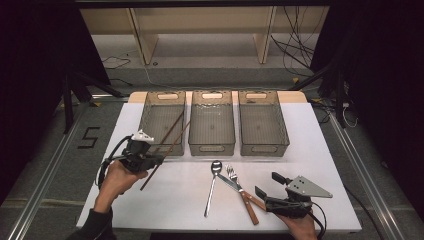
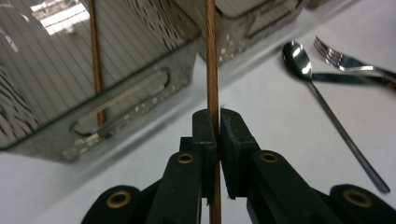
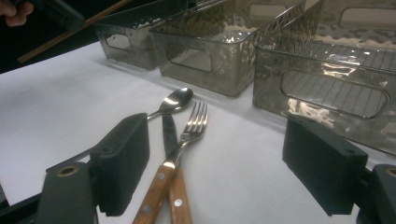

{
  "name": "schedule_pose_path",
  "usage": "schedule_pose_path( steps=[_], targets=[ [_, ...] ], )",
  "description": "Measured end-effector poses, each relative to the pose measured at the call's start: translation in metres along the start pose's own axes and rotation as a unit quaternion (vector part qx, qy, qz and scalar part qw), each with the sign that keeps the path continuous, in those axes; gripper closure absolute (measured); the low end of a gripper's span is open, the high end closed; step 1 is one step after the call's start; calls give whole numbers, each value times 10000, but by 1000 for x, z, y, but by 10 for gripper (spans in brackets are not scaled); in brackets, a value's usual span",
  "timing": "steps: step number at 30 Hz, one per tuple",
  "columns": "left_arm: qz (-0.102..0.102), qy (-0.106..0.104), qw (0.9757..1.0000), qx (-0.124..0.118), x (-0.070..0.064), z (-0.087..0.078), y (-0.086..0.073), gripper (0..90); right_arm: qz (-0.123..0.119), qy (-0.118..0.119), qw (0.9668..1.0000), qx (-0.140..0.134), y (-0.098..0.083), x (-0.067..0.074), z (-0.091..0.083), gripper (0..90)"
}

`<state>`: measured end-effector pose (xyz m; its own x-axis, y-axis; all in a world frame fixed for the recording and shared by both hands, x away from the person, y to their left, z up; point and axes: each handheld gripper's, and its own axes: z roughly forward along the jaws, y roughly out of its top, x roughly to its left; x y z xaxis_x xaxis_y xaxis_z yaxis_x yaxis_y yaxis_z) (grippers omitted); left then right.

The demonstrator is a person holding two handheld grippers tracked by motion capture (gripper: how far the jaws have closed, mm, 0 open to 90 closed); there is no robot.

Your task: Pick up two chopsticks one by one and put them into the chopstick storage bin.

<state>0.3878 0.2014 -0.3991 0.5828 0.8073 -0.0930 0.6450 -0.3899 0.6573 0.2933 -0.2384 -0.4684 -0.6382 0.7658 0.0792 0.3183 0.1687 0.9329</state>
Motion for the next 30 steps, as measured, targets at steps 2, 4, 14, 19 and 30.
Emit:
schedule_pose_path(
  steps=[2,4,14,19,30],
  targets=[
    [11,10,10000,-11,5,1,7,847,-6,-3,10000,4,0,0,0,238],
    [-12,44,10000,-43,10,2,14,847,3,-5,10000,-2,0,0,-1,238],
    [-14,229,9997,-31,33,9,48,847,6,-2,10000,4,0,0,0,238],
    [0,335,9994,38,45,10,66,847,9,2,10000,11,0,-1,0,238],
    [69,706,9974,158,72,20,96,847,22,10,10000,7,-1,-1,0,238]
  ],
)
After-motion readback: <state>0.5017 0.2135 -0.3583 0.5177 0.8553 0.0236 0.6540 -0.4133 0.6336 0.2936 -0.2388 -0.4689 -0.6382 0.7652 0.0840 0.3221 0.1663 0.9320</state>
